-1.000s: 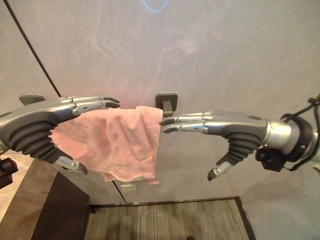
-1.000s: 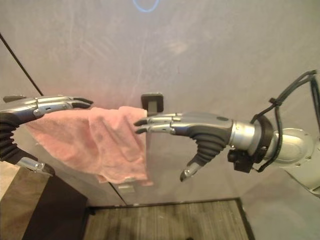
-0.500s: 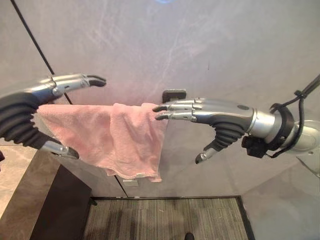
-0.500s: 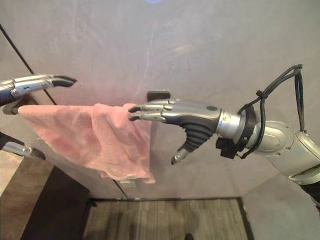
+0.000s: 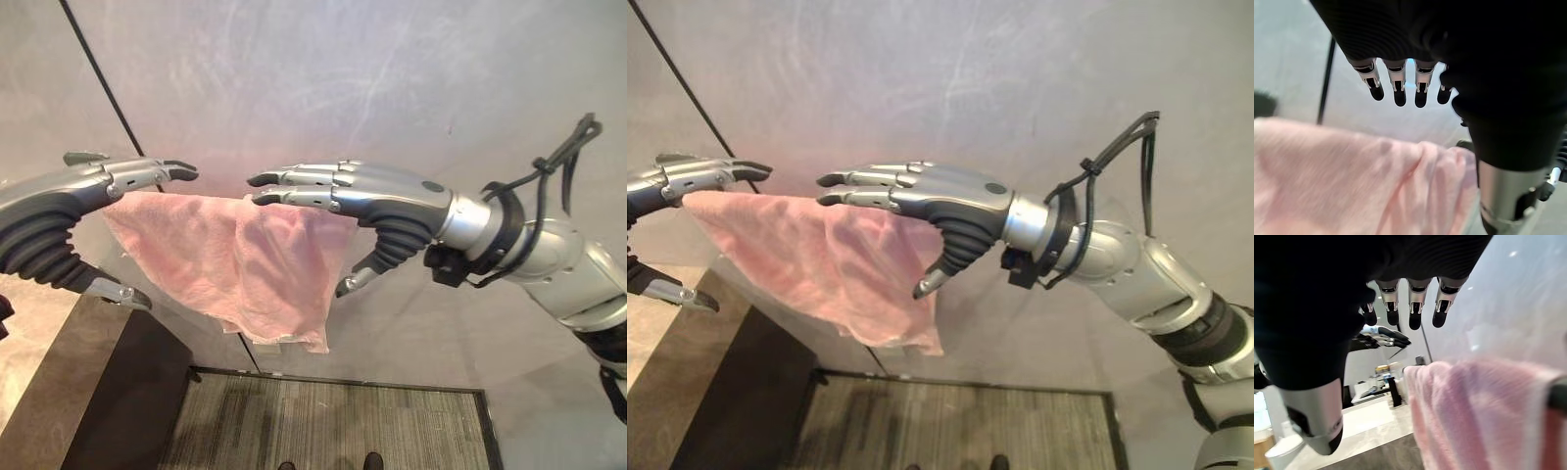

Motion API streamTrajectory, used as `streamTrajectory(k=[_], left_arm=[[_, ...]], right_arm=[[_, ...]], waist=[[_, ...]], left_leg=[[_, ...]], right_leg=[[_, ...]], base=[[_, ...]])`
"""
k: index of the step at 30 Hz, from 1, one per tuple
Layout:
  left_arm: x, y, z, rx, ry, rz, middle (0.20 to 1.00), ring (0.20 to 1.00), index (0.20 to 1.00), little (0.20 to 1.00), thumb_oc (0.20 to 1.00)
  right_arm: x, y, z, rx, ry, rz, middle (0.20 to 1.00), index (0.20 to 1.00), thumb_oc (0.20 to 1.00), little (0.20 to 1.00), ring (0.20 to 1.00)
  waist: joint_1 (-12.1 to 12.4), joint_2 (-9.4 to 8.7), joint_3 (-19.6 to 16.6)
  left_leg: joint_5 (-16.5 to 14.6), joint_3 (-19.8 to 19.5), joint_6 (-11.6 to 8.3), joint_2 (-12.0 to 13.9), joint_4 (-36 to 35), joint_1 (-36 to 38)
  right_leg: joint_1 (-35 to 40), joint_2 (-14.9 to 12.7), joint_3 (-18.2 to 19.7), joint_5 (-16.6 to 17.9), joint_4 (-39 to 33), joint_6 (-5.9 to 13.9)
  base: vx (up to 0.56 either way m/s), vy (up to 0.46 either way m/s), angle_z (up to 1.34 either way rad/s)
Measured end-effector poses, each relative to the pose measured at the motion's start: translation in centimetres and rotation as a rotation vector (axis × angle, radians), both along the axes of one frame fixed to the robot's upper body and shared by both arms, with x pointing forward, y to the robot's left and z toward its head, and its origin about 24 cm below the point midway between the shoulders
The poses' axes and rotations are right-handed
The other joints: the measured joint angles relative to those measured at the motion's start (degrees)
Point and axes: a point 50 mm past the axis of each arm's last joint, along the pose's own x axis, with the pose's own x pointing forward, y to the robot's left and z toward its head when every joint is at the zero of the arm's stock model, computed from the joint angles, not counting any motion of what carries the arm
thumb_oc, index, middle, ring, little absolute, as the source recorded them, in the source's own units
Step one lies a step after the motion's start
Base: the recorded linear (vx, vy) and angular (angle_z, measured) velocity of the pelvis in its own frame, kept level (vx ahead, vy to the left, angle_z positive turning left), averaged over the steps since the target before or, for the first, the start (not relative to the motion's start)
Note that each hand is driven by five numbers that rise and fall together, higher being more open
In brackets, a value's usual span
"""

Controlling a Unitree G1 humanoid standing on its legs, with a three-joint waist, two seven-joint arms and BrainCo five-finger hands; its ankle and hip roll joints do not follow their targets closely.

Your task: Put brush and paste in cup on sink, flatten towel.

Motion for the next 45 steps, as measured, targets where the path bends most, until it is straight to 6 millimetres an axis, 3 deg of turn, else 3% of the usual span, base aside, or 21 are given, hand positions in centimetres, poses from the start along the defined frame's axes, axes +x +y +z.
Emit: streamTrajectory(k=[10,17,20,29,38,45], left_arm=[[0.7,0.7,-1.0,0.003,0.019,0.041,1.000,1.000,1.000,1.000,1.000],[1.4,0.6,-1.9,-0.004,0.004,0.041,1.000,1.000,1.000,1.000,1.000],[1.6,0.7,-2.1,-0.018,-0.003,0.042,1.000,1.000,1.000,1.000,1.000],[2.0,1.0,-2.2,-0.001,-0.005,0.065,1.000,1.000,1.000,1.000,1.000],[2.1,2.0,-3.5,-0.052,0.024,0.100,1.000,1.000,1.000,1.000,1.000],[2.0,2.4,-4.1,0.072,-0.017,0.137,1.000,1.000,1.000,1.000,1.000]], right_arm=[[0.4,0.9,-0.4,-0.031,-0.059,-0.036,1.000,1.000,1.000,1.000,1.000],[2.7,0.1,-1.2,-0.072,-0.064,-0.171,1.000,1.000,1.000,1.000,1.000],[3.3,0.8,-1.7,-0.041,-0.054,-0.178,1.000,1.000,1.000,1.000,1.000],[3.3,1.5,-2.5,-0.059,-0.079,-0.178,1.000,1.000,1.000,1.000,1.000],[3.0,0.3,-3.5,-0.107,-0.061,-0.206,1.000,1.000,1.000,1.000,1.000],[3.0,0.2,-3.6,-0.121,-0.056,-0.209,1.000,1.000,1.000,1.000,1.000]], waist=[[0.9,-1.48,0.8],[0.7,-1.50,0.9],[0.8,-1.56,0.9],[0.4,-1.53,0.9],[-1.1,-1.36,1.0],[-0.8,-1.32,0.9]], left_leg=[[-0.5,0.0,-0.60,0.0,1.8,-1.9],[-0.5,0.3,-0.61,0.2,1.8,-1.9],[-0.6,1.5,-0.64,0.3,1.8,-1.9],[-1.0,3.9,-0.65,0.5,2.4,-1.9],[-1.1,5.2,-0.59,0.6,2.7,-1.7],[-1.2,6.3,-0.54,0.6,2.7,-1.0]], right_leg=[[-1.2,0.1,0.1,0.3,0.0,-0.43],[-1.3,0.6,0.4,0.5,0.0,-0.64],[-1.9,0.8,1.6,0.8,0.0,-0.85],[-2.9,1.2,3.7,1.6,0.0,-1.11],[-3.1,1.2,4.9,2.2,0.0,-1.25],[-2.9,1.2,6.2,2.4,0.0,-1.16]], base=[[0.00,-0.001,0.00],[0.01,0.002,-0.01],[0.02,0.007,-0.18],[0.01,0.003,-0.14],[0.00,-0.001,-0.06],[0.00,-0.015,-0.08]])
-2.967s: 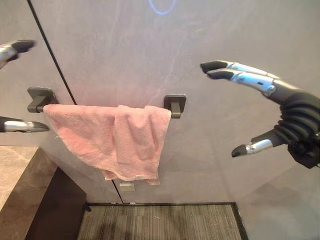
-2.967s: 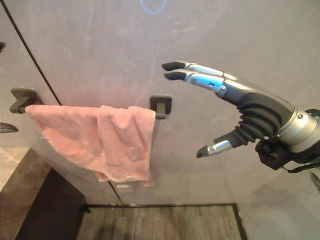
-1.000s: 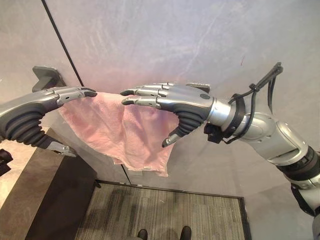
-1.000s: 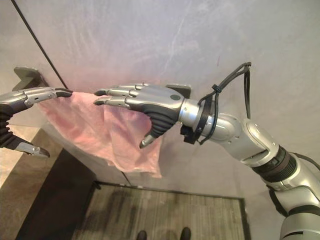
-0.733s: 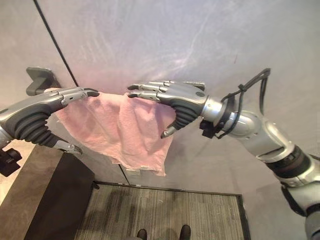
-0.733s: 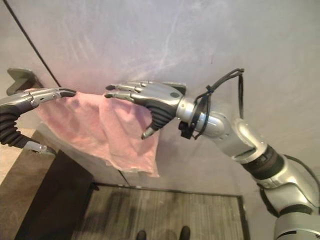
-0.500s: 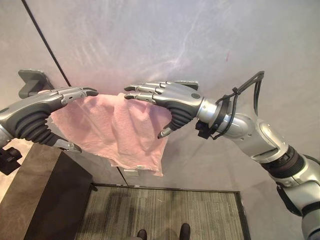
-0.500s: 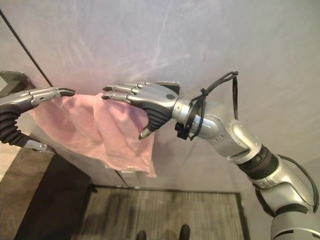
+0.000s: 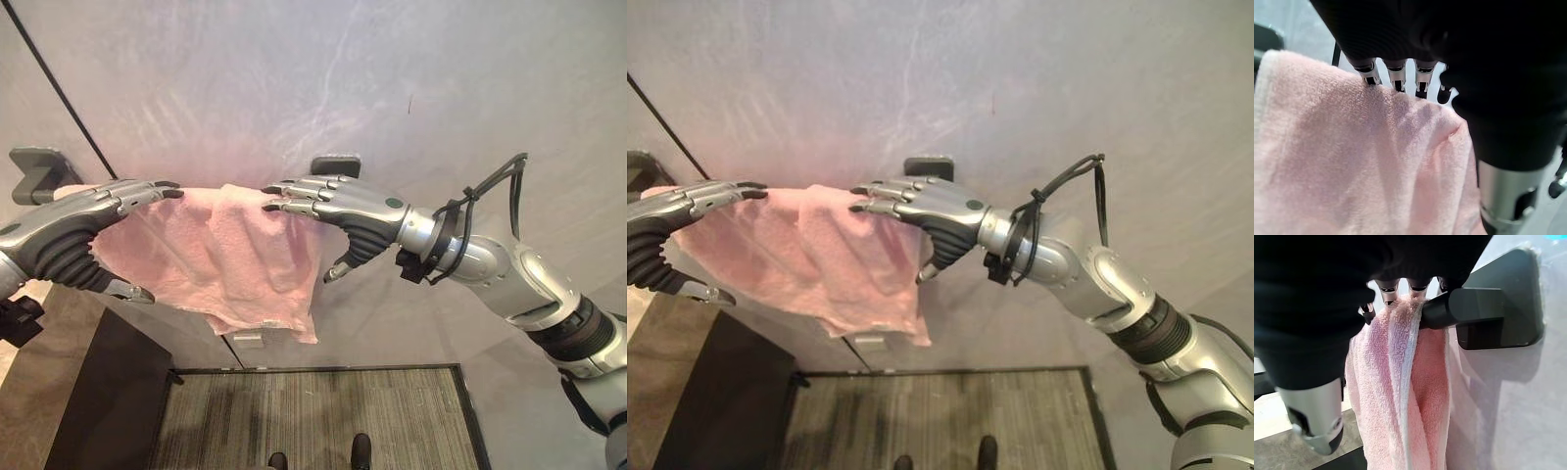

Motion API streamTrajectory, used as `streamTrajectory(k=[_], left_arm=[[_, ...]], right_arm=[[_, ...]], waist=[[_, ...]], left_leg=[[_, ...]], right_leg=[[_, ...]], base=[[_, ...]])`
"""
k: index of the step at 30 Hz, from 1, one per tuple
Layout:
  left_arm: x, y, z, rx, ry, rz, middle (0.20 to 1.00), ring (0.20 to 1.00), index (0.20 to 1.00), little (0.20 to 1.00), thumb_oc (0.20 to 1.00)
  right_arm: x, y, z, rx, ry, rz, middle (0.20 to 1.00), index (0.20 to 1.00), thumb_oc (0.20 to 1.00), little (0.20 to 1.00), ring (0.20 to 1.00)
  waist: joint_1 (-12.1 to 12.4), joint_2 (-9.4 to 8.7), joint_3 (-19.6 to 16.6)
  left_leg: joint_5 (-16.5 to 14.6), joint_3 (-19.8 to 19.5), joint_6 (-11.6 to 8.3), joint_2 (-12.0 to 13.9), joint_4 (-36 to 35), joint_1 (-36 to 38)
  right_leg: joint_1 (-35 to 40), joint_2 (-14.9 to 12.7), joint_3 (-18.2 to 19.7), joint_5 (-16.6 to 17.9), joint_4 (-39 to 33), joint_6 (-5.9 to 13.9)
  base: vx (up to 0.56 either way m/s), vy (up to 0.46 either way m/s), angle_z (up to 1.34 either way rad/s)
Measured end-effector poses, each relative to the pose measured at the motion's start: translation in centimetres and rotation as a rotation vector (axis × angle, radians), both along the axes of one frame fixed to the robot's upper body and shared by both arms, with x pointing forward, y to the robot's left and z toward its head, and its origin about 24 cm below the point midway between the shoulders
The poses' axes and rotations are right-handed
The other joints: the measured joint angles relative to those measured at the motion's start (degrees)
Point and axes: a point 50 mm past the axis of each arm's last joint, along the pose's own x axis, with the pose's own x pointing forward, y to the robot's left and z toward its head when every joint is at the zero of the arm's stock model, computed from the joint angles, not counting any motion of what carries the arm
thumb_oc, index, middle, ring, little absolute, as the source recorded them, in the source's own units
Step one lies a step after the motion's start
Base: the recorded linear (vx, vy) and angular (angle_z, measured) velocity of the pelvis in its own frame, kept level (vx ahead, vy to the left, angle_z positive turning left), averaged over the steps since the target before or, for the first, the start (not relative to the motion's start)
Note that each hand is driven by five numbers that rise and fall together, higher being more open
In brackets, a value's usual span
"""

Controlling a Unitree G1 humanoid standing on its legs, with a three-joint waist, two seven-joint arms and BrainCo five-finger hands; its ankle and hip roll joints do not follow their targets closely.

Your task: Put brush and paste in cup on sink, flatten towel.

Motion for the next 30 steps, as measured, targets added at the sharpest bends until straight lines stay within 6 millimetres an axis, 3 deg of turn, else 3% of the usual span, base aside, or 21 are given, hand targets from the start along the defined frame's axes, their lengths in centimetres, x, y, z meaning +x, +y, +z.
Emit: streamTrajectory(k=[19,30], left_arm=[[-0.9,0.8,0.6,0.343,-0.110,0.083,1.000,1.000,1.000,1.000,1.000],[-1.3,0.6,0.0,0.364,-0.153,0.091,1.000,1.000,1.000,1.000,1.000]], right_arm=[[-0.6,-1.8,0.3,-0.071,-0.042,-0.038,1.000,1.000,1.000,1.000,1.000],[-0.8,-2.9,0.0,-0.077,-0.056,-0.059,1.000,1.000,1.000,1.000,1.000]], waist=[[0.0,-0.10,-0.7],[0.1,-0.43,-1.7]], left_leg=[[-0.2,-0.4,0.11,0.0,0.3,-0.2],[-1.3,-1.7,0.09,0.1,3.2,-2.0]], right_leg=[[0.1,0.0,-0.2,0.0,0.0,0.00],[0.4,-0.3,-1.6,0.0,0.0,-0.02]], base=[[0.00,0.000,0.00],[0.00,-0.012,0.06]])
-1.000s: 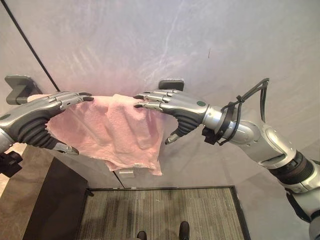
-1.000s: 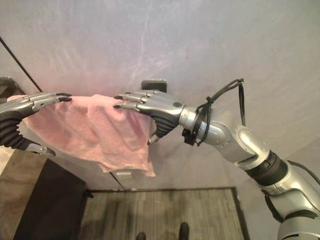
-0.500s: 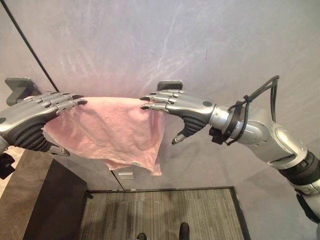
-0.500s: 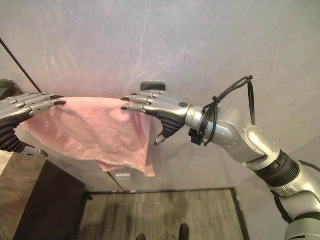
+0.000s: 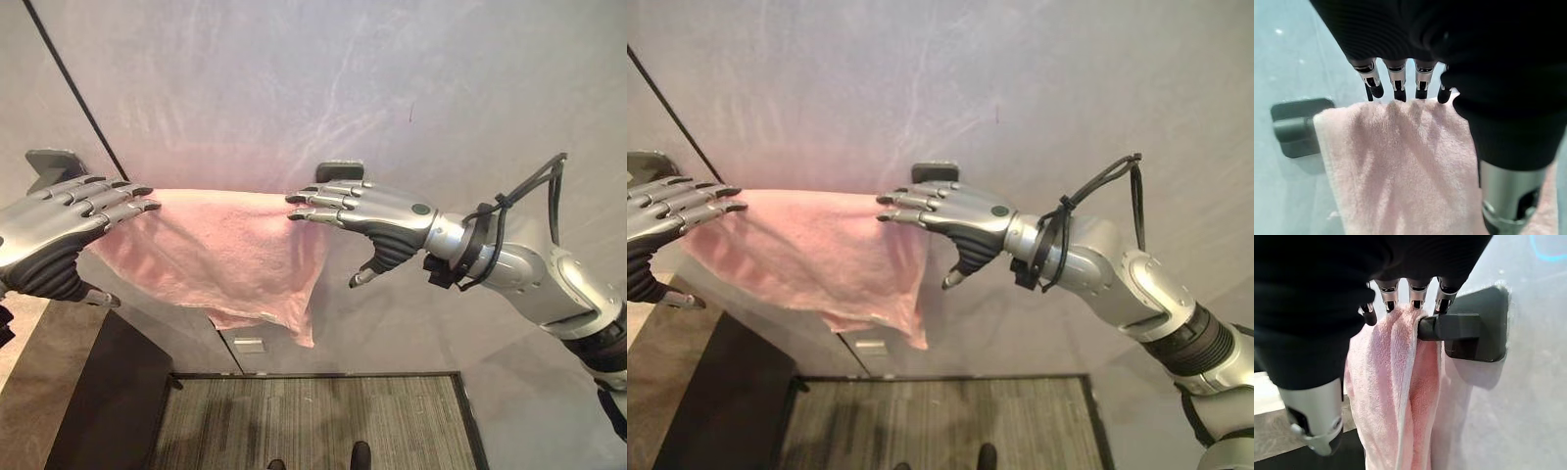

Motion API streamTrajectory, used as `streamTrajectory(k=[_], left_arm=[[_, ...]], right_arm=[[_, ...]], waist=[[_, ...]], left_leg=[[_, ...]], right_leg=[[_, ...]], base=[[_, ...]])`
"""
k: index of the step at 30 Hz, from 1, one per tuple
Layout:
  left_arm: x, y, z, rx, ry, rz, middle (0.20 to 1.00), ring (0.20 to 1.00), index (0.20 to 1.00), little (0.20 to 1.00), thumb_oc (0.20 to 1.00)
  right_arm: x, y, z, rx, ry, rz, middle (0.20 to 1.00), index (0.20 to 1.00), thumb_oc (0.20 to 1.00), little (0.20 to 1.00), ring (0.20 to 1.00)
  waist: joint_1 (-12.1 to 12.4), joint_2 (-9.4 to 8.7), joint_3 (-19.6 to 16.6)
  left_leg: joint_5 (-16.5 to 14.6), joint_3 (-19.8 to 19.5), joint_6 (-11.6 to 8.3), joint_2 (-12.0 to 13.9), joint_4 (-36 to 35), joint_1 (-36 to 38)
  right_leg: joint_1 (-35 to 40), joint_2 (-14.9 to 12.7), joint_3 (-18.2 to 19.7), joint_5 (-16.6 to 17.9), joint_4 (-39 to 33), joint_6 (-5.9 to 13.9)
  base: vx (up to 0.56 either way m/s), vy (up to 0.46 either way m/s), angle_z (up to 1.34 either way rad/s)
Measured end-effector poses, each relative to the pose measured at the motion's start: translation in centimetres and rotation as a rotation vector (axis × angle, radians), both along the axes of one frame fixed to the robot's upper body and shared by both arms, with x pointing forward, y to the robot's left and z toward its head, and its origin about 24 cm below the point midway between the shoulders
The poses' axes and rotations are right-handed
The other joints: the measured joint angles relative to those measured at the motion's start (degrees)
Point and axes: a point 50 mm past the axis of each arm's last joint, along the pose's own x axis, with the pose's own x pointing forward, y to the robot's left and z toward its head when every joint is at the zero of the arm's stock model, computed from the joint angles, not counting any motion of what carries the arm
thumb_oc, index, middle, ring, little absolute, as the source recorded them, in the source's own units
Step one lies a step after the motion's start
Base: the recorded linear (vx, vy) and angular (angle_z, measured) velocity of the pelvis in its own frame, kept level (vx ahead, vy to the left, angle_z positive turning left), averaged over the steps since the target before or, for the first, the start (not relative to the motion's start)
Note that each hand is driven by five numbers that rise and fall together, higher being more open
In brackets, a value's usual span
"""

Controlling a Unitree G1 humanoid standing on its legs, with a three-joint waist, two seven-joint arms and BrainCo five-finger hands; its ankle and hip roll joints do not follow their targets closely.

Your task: Put brush and paste in cup on sink, flatten towel.

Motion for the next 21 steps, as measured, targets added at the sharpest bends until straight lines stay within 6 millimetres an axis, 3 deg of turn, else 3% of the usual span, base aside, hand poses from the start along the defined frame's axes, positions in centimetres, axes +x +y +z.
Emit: streamTrajectory(k=[8,15,21], left_arm=[[-0.2,0.8,-0.2,-0.067,-0.035,0.044,1.000,1.000,1.000,1.000,1.000],[-0.5,1.2,1.9,-0.159,-0.316,0.011,1.000,1.000,1.000,1.000,1.000],[-0.6,3.6,1.0,-0.245,-0.449,0.098,1.000,1.000,1.000,1.000,1.000]], right_arm=[[-0.4,-0.6,1.0,0.033,-0.097,-0.017,1.000,1.000,1.000,1.000,1.000],[0.3,-0.6,2.4,0.231,-0.209,-0.017,1.000,1.000,1.000,1.000,1.000],[-0.2,-1.9,4.6,0.366,-0.349,-0.022,1.000,1.000,1.000,1.000,1.000]], waist=[[1.6,0.03,0.0],[2.7,0.45,-0.2],[2.9,1.05,-0.1]], left_leg=[[0.0,-1.8,-0.06,0.2,0.2,0.0],[0.3,-4.6,-0.42,0.2,0.6,0.3],[0.4,-4.4,-0.53,0.3,0.2,2.1]], right_leg=[[1.1,0.0,-1.7,-0.4,0.0,-0.22],[2.8,0.0,-4.6,-1.1,0.0,-0.54],[4.2,0.0,-4.4,-1.2,0.0,-0.58]], base=[[0.00,-0.017,0.11],[-0.02,-0.027,0.21],[-0.01,-0.019,-0.03]])
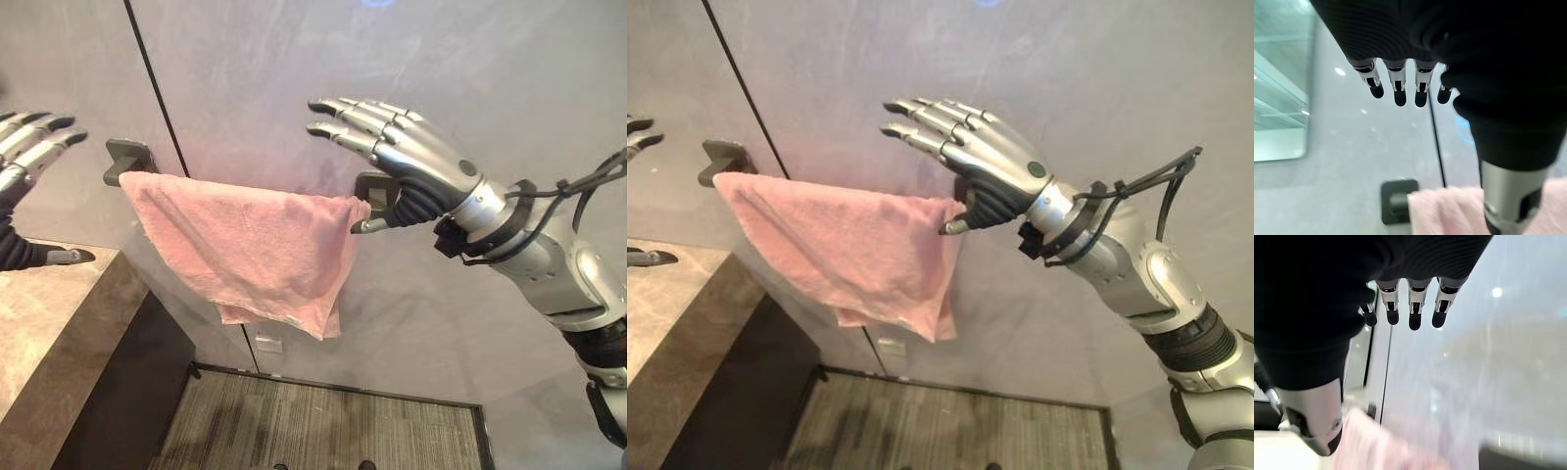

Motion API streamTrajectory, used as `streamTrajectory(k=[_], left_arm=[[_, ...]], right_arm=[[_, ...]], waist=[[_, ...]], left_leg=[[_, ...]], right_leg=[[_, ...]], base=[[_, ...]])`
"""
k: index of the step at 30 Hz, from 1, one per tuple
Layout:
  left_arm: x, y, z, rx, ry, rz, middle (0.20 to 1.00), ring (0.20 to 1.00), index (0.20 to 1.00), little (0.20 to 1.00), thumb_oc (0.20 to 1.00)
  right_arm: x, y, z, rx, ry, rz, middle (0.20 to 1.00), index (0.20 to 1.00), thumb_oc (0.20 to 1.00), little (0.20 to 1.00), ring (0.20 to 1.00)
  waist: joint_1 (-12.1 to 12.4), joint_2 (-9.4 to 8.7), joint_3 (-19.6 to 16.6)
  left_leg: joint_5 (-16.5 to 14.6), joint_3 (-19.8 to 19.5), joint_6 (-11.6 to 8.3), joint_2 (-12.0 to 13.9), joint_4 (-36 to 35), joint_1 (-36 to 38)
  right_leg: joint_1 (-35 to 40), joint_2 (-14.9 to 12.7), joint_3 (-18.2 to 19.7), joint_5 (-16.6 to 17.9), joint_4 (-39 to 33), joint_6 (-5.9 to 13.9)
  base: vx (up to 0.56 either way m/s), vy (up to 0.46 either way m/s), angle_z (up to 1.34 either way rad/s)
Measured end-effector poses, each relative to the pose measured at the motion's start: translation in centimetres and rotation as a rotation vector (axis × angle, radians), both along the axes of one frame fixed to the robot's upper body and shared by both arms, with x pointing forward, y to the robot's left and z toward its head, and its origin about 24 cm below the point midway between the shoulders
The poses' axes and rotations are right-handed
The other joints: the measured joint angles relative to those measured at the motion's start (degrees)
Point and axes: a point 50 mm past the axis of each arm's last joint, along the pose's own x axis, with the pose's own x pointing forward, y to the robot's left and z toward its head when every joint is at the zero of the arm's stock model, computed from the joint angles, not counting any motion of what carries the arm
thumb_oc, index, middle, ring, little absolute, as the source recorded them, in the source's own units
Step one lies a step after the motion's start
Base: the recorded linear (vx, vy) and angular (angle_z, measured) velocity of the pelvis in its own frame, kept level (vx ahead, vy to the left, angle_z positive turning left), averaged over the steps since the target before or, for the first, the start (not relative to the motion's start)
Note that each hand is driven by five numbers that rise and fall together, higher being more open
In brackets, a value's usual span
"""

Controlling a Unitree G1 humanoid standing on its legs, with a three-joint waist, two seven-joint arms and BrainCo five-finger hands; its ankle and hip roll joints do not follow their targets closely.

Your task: Put brush and paste in cup on sink, flatten towel.

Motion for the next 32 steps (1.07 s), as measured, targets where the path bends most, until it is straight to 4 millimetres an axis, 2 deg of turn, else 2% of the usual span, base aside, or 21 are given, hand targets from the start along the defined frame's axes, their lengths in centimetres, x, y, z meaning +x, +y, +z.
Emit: streamTrajectory(k=[4,6,8,9,11,13,14,15,16,18,19,21,22,24,25,27,28,31,32], left_arm=[[-0.6,1.7,-3.0,-0.178,-0.102,0.072,1.000,1.000,1.000,1.000,1.000],[-0.3,2.2,-5.9,-0.432,-0.219,0.080,1.000,1.000,1.000,1.000,1.000],[-1.5,4.1,-9.8,-0.661,-0.270,0.216,1.000,1.000,1.000,1.000,1.000],[-2.4,5.5,-12.3,-0.739,-0.216,0.330,1.000,1.000,1.000,1.000,1.000],[-3.6,6.1,-14.7,-0.860,-0.205,0.400,1.000,1.000,1.000,1.000,1.000],[-4.5,6.7,-17.0,-1.008,-0.203,0.460,1.000,1.000,1.000,1.000,1.000],[-4.7,6.9,-17.5,-1.038,-0.195,0.473,1.000,1.000,1.000,1.000,1.000],[-4.1,6.4,-19.0,-1.166,-0.180,0.430,1.000,1.000,1.000,1.000,1.000],[-3.7,6.2,-19.8,-1.248,-0.185,0.410,1.000,1.000,1.000,1.000,1.000],[-3.3,5.0,-21.9,-1.374,-0.108,0.385,1.000,1.000,1.000,1.000,1.000],[-3.1,3.7,-23.5,-1.443,-0.031,0.359,1.000,1.000,1.000,1.000,1.000],[-2.9,2.1,-25.8,-1.511,0.080,0.359,1.000,1.000,1.000,1.000,1.000],[-3.0,1.4,-26.5,-1.541,0.114,0.358,1.000,1.000,1.000,1.000,1.000],[-2.9,0.1,-28.8,-1.593,0.244,0.361,1.000,1.000,1.000,1.000,1.000],[-2.7,-0.6,-29.8,-1.651,0.272,0.364,1.000,1.000,1.000,1.000,1.000],[-2.8,-1.3,-31.5,-1.684,0.344,0.398,1.000,1.000,1.000,1.000,1.000],[-2.7,-2.4,-33.4,-1.703,0.456,0.430,1.000,1.000,1.000,1.000,1.000],[-3.5,-3.4,-36.3,-1.728,0.596,0.523,1.000,1.000,1.000,1.000,1.000],[-4.8,-3.5,-37.7,-1.728,0.652,0.608,1.000,1.000,1.000,1.000,1.000]], right_arm=[[-1.3,-2.2,0.4,0.095,-0.070,-0.035,1.000,1.000,1.000,1.000,1.000],[-2.9,-5.3,-0.7,0.176,-0.080,-0.126,1.000,1.000,1.000,1.000,1.000],[-3.3,-8.0,-2.2,0.255,-0.032,-0.233,1.000,1.000,1.000,1.000,1.000],[-3.3,-10.1,-2.9,0.305,0.004,-0.324,1.000,1.000,1.000,1.000,1.000],[-3.9,-13.4,-4.1,0.361,0.044,-0.459,1.000,1.000,1.000,1.000,1.000],[-4.2,-16.9,-6.0,0.476,0.139,-0.602,1.000,1.000,1.000,1.000,1.000],[-4.1,-17.7,-6.6,0.534,0.167,-0.633,1.000,1.000,1.000,1.000,1.000],[-4.5,-19.4,-8.7,0.640,0.234,-0.676,1.000,1.000,1.000,1.000,1.000],[-4.5,-20.1,-10.0,0.719,0.280,-0.707,1.000,1.000,1.000,1.000,1.000],[-4.6,-20.5,-12.5,0.778,0.378,-0.739,1.000,1.000,1.000,1.000,1.000],[-5.1,-21.0,-15.9,0.861,0.495,-0.790,1.000,1.000,1.000,1.000,1.000],[-5.5,-21.0,-20.1,0.952,0.660,-0.841,1.000,1.000,1.000,1.000,1.000],[-5.8,-20.8,-21.5,0.955,0.732,-0.865,1.000,1.000,1.000,1.000,1.000],[-6.0,-20.6,-25.7,1.008,0.918,-0.902,1.000,1.000,1.000,1.000,1.000],[-6.9,-20.5,-28.4,1.105,1.008,-0.951,1.000,1.000,1.000,1.000,1.000],[-7.5,-19.4,-32.3,1.180,1.167,-0.996,1.000,1.000,1.000,1.000,1.000],[-8.6,-18.2,-35.6,1.156,1.355,-1.056,1.000,1.000,1.000,1.000,1.000],[-9.8,-16.2,-38.5,1.203,1.529,-1.080,1.000,1.000,1.000,1.000,1.000],[-10.1,-15.1,-39.3,1.189,1.585,-1.074,1.000,1.000,1.000,1.000,1.000]], waist=[[-1.3,0.31,-0.8],[-1.4,0.49,-1.0],[-2.5,0.42,-1.5],[-4.4,0.30,-1.5],[-5.8,0.33,-1.5],[-6.5,-0.05,-1.8],[-6.8,0.09,-1.8],[-7.2,0.40,-1.8],[-6.9,0.17,-2.1],[-7.7,0.68,-1.7],[-7.7,1.01,-1.3],[-7.6,1.20,-1.1],[-7.5,1.48,-0.9],[-7.9,2.03,0.2],[-7.8,2.10,0.3],[-8.0,2.09,0.6],[-8.0,2.34,1.0],[-8.4,3.18,2.1],[-8.7,3.49,2.2]], left_leg=[[0.1,0.0,-0.38,0.1,-1.4,1.5],[0.4,-0.3,-0.37,0.1,-1.6,1.9],[0.4,-0.2,-0.35,0.2,-1.9,1.9],[0.4,-0.1,-0.39,0.3,-2.2,1.8],[0.6,-0.3,-0.68,0.4,-2.9,2.0],[0.7,-0.4,-0.48,0.4,-3.7,2.2],[0.7,-0.4,-0.47,0.5,-3.8,2.1],[1.0,-0.8,-0.62,0.5,-3.4,1.1],[1.2,-1.4,-0.61,0.4,-3.9,1.1],[2.1,-1.7,-0.45,0.5,-4.4,0.9],[2.4,-1.9,-0.50,0.7,-4.6,1.0],[2.5,-1.9,-0.55,0.8,-5.2,1.2],[2.6,-1.9,-0.55,0.8,-5.5,1.3],[2.7,-1.8,-0.58,1.0,-5.6,1.9],[2.7,-1.8,-0.62,1.1,-5.6,1.9],[2.8,-1.7,-0.74,1.3,-5.7,2.1],[2.8,-1.6,-0.76,1.3,-5.7,2.2],[3.2,-1.5,-0.97,1.3,-6.6,3.0],[3.5,-1.3,-1.02,1.5,-7.2,3.3]], right_leg=[[0.9,0.1,0.0,-0.3,0.0,-0.09],[1.4,0.2,-0.3,-0.7,0.0,0.10],[1.5,0.1,-0.1,-0.8,0.0,-0.01],[1.3,0.3,-0.1,-0.9,0.0,-0.05],[1.3,0.3,-0.2,-1.0,0.0,-0.12],[1.2,0.3,-0.2,-1.3,0.0,-0.15],[1.0,0.4,-0.2,-1.4,-0.1,-0.15],[0.5,0.4,-0.4,-1.4,0.0,-0.17],[0.5,0.3,-0.9,-1.4,-0.1,-0.09],[0.1,0.3,-1.4,-1.3,0.0,-0.17],[0.2,0.5,-1.9,-1.2,0.0,-0.28],[0.2,0.7,-1.9,-1.3,-0.1,-0.32],[0.2,0.7,-1.9,-1.3,0.0,-0.32],[0.3,0.9,-1.9,-1.3,0.0,-0.34],[0.4,1.0,-1.9,-1.4,0.0,-0.38],[0.4,1.2,-1.8,-1.4,-0.1,-0.42],[0.4,1.2,-1.8,-1.4,-0.3,-0.44],[0.6,1.2,-1.7,-1.4,-0.5,-0.51],[0.6,1.3,-1.5,-1.5,-0.5,-0.59]], base=[[-0.02,-0.038,-0.01],[-0.03,-0.039,0.10],[-0.04,-0.041,-0.10],[-0.09,-0.052,-0.01],[-0.04,-0.040,0.05],[-0.07,-0.051,-0.01],[-0.07,-0.056,0.07],[-0.06,-0.065,0.18],[-0.01,-0.043,0.19],[-0.06,-0.065,0.17],[-0.04,-0.060,0.12],[-0.02,-0.056,0.03],[-0.05,-0.046,0.00],[-0.05,-0.022,-0.03],[-0.06,-0.031,-0.02],[-0.05,-0.024,-0.03],[-0.02,-0.016,-0.06],[-0.01,-0.015,-0.06],[0.00,-0.019,-0.07]])
